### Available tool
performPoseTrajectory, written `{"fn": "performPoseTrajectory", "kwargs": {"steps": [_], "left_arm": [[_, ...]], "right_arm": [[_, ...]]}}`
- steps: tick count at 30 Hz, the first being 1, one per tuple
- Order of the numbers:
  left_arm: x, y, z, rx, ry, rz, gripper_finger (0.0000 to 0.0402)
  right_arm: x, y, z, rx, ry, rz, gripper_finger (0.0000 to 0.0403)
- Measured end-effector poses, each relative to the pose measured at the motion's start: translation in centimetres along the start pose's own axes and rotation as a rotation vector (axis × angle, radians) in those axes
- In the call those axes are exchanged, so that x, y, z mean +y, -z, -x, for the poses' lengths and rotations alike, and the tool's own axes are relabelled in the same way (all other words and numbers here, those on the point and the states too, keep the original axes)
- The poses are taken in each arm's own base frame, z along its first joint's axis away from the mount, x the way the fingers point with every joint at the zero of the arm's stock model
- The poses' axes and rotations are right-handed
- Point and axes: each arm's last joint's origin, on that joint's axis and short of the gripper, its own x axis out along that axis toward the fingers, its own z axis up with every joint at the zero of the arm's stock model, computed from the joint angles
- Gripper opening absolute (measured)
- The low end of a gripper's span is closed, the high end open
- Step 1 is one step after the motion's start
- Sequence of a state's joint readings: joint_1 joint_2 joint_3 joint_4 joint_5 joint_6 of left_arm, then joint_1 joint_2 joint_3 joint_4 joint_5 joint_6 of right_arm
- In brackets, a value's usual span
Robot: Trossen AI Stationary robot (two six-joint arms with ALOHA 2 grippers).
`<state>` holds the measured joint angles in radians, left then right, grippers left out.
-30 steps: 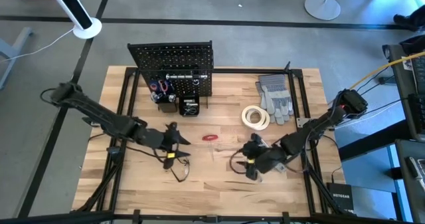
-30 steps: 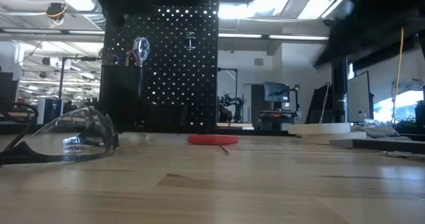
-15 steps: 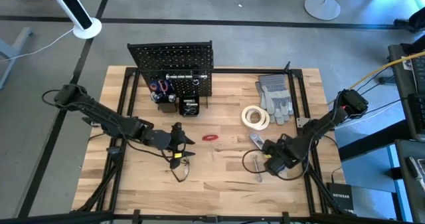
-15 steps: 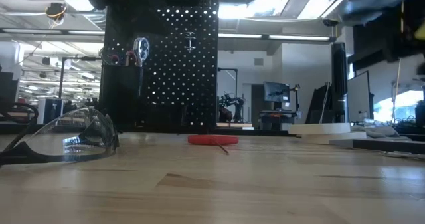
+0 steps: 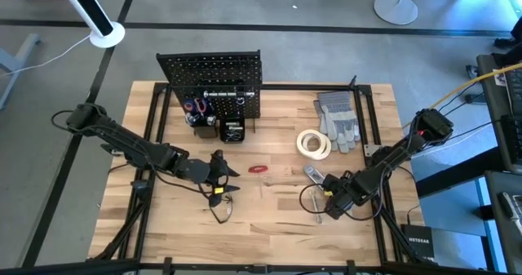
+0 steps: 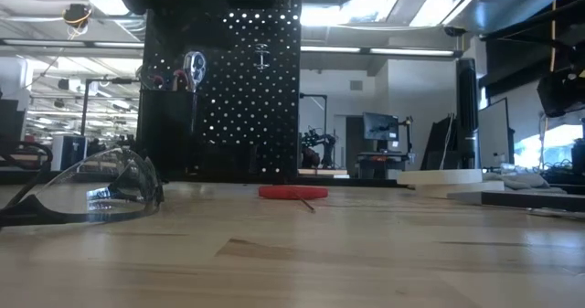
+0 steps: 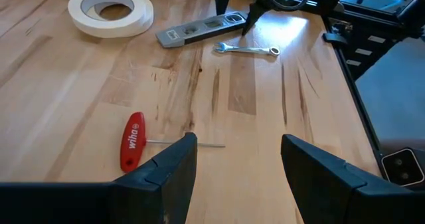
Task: Hang tools onto peg board
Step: Put the spirit level on the peg board
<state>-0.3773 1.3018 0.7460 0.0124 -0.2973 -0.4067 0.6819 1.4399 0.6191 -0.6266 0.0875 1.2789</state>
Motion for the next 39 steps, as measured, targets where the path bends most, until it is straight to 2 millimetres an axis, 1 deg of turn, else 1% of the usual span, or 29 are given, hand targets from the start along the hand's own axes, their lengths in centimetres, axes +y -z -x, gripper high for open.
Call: {"fn": "performPoseTrajectory", "kwargs": {"steps": [5, 8, 10, 14, 15, 19, 22, 26, 28, 31, 34, 36, 39], "left_arm": [[0.0, 0.0, 0.0, -0.003, -0.005, 0.010, 0.0205], [0.0, -0.1, 0.0, -0.022, -0.020, 0.017, 0.0205], [0.0, -0.3, 0.0, -0.035, -0.020, 0.021, 0.0205], [0.0, -0.3, 0.0, -0.042, -0.017, 0.024, 0.0205], [0.0, -0.3, 0.0, -0.042, -0.017, 0.023, 0.0205], [0.0, -0.3, 0.0, -0.042, -0.019, 0.024, 0.0205], [0.1, -0.4, 0.0, -0.056, -0.051, 0.039, 0.0205], [0.3, -0.4, 0.0, -0.080, -0.105, 0.057, 0.0205], [0.6, -0.6, -0.2, -0.086, -0.120, 0.107, 0.0205], [1.5, -0.4, -0.9, -0.081, -0.157, 0.203, 0.0205], [2.2, -0.2, -2.1, -0.085, -0.184, 0.282, 0.0205], [2.4, -0.2, -3.0, -0.111, -0.168, 0.327, 0.0205], [2.6, -0.4, -4.5, -0.154, -0.102, 0.398, 0.0205]], "right_arm": [[-0.2, 0.1, -0.4, 0.026, 0.026, 0.012, 0.0304], [-0.2, 0.1, -0.6, 0.025, 0.034, 0.026, 0.0290], [-0.3, 0.1, -0.6, 0.014, 0.045, 0.027, 0.0266], [-0.3, 0.1, -0.6, -0.001, 0.045, 0.029, 0.0194], [-0.3, 0.1, -0.6, -0.003, 0.047, 0.029, 0.0182], [-0.3, 0.1, -0.6, -0.006, 0.050, 0.031, 0.0181], [-0.2, 0.0, -0.4, -0.006, 0.058, 0.039, 0.0181], [0.4, -0.4, 0.8, -0.018, 0.115, 0.069, 0.0181], [0.6, -0.7, 1.6, -0.051, 0.170, 0.092, 0.0181], [2.0, -1.5, 3.2, -0.149, 0.139, 0.150, 0.0181], [2.9, -2.2, 4.2, -0.266, 0.155, 0.268, 0.0181], [3.8, -2.7, 4.7, -0.366, 0.125, 0.338, 0.0181], [4.6, -3.2, 4.9, -0.461, 0.119, 0.473, 0.0181]]}}
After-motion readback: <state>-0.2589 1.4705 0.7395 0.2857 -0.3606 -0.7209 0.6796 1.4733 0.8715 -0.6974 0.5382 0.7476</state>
